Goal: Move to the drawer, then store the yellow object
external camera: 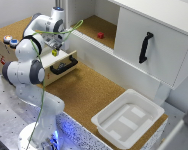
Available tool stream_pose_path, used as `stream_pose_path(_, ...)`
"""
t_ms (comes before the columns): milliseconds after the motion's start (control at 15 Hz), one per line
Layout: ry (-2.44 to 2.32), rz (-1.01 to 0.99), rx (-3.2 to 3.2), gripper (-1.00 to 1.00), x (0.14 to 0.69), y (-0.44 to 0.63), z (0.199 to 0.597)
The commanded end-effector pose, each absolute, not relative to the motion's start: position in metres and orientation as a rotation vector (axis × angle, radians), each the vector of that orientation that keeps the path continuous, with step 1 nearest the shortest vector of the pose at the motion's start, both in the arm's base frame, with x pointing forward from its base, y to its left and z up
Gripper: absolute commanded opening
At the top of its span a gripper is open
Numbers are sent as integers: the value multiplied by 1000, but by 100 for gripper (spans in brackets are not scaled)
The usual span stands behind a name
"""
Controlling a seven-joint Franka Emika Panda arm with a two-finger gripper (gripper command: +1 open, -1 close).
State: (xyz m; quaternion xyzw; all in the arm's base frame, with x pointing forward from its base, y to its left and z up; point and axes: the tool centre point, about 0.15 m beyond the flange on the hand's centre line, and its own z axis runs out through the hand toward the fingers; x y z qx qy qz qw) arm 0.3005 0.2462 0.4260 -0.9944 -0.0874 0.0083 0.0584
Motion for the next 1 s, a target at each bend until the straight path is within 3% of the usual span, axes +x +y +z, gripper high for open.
stream_pose_path(0, -354, 77, -3049, -100, 325, 299, 389)
stream_pose_path(333, -235, 109, -3123, -100, 347, 299, 353)
stream_pose_path(933, -225, 175, -3141, -100, 335, 291, 316)
